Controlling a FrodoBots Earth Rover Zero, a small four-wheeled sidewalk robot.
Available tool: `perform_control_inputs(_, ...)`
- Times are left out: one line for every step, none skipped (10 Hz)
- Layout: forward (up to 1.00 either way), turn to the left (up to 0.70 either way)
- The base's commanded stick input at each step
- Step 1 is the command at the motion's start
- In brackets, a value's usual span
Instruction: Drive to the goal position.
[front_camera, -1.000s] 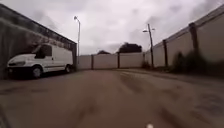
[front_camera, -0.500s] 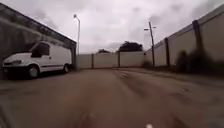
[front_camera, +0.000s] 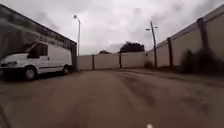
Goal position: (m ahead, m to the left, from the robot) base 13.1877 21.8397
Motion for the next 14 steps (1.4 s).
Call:
perform_control_inputs(0.70,0.00)
perform_control_inputs(0.70,0.00)
perform_control_inputs(0.70,0.00)
perform_control_inputs(0.70,0.00)
perform_control_inputs(0.70,0.00)
perform_control_inputs(0.70,0.00)
perform_control_inputs(0.70,0.00)
perform_control_inputs(0.70,0.00)
perform_control_inputs(0.70,0.00)
perform_control_inputs(0.70,0.00)
perform_control_inputs(0.70,0.00)
perform_control_inputs(0.70,0.00)
perform_control_inputs(0.70,0.00)
perform_control_inputs(0.70,0.00)
